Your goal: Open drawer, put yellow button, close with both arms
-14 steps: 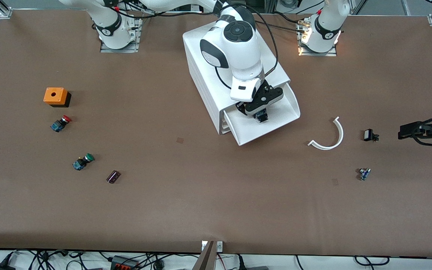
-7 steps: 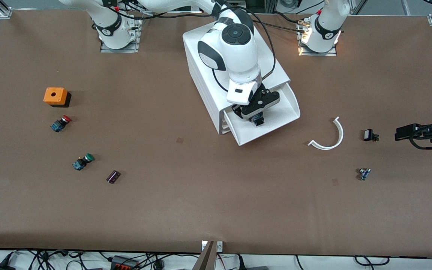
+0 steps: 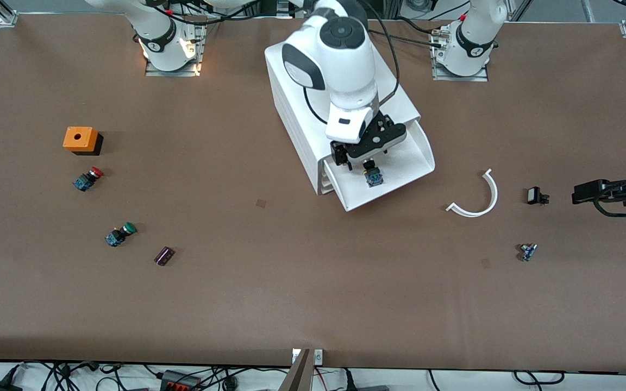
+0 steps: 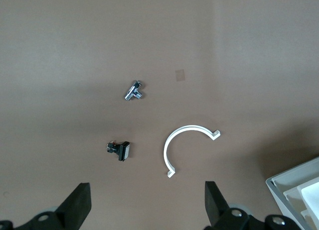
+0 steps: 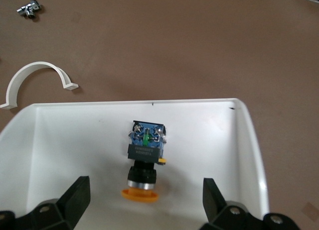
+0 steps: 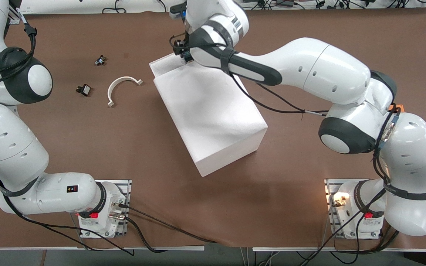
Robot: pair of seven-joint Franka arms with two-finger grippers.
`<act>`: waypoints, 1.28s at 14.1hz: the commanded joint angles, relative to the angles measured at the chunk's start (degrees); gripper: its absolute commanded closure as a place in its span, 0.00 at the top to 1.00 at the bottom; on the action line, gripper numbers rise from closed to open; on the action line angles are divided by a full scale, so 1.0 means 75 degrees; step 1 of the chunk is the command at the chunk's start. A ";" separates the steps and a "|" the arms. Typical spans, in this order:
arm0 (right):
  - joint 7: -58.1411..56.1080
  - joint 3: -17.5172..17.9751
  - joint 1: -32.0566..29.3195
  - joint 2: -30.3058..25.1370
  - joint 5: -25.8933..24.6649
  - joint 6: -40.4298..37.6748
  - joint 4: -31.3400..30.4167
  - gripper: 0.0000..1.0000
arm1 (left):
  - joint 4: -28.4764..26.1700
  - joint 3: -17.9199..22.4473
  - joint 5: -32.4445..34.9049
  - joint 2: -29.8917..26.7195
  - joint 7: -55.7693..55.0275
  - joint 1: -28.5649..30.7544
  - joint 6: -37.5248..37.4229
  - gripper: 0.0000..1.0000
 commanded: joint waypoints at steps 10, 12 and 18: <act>-0.0002 -0.0032 -0.2461 -0.0851 -0.0037 -0.3118 0.0041 1.00 | -0.1474 -0.1127 -0.0244 -0.0174 -0.2188 -0.0142 0.1123 1.00; -0.0631 -0.0032 -0.3188 -0.0944 -0.0013 -0.3414 0.0041 1.00 | -0.2166 -0.1350 -0.0302 -0.0185 -0.2923 -0.0142 0.2084 1.00; -0.1866 -0.0032 -0.5262 -0.1109 0.0011 -0.3578 0.0029 1.00 | -0.3914 -0.2405 -0.0197 -0.0174 -0.6522 -0.0293 0.4465 1.00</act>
